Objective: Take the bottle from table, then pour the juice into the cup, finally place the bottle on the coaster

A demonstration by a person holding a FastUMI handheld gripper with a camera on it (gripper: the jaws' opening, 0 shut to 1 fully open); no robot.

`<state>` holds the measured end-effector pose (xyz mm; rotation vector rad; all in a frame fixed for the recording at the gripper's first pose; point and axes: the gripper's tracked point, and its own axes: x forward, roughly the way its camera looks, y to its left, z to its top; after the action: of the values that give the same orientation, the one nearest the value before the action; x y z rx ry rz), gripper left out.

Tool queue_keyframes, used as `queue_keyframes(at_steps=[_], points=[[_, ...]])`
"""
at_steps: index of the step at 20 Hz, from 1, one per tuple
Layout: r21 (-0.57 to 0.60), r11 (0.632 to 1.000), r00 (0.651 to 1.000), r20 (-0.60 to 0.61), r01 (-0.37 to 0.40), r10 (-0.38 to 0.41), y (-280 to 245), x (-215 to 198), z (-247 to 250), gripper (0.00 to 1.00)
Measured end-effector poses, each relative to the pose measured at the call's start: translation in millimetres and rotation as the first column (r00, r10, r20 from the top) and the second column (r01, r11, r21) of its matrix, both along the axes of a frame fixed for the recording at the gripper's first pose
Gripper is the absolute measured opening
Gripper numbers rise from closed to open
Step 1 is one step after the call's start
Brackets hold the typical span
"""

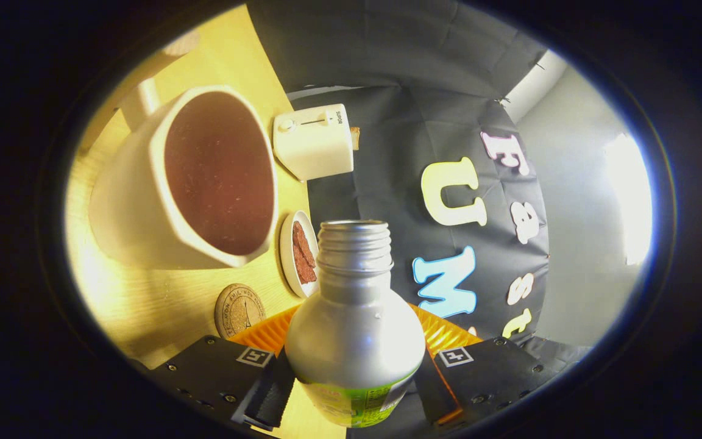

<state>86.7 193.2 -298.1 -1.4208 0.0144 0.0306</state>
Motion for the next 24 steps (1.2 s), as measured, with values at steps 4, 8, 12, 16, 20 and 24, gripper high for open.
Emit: queue_keyframes(at_steps=[4, 8, 12, 16, 20, 24], points=[[-0.048, 0.999, 1.000, 0.003, -0.002, 0.002, -1.1, 0.3, 2.2, 0.83], [-0.097, 0.995, 1.000, -0.002, -0.021, 0.021, 0.6, -0.1, 2.5, 0.83], [-0.146, 0.989, 1.000, -0.009, -0.031, 0.030, 1.4, 0.2, 3.7, 0.82], [-0.202, 0.979, 0.999, 0.011, -0.037, 0.041, 2.3, 1.0, 15.8, 0.82], [-0.251, 0.967, 0.999, 0.017, -0.038, 0.044, 2.0, 1.6, 20.5, 0.83], [-0.287, 0.957, 0.998, 0.023, -0.042, 0.051, 3.0, 1.9, 24.1, 0.83]])
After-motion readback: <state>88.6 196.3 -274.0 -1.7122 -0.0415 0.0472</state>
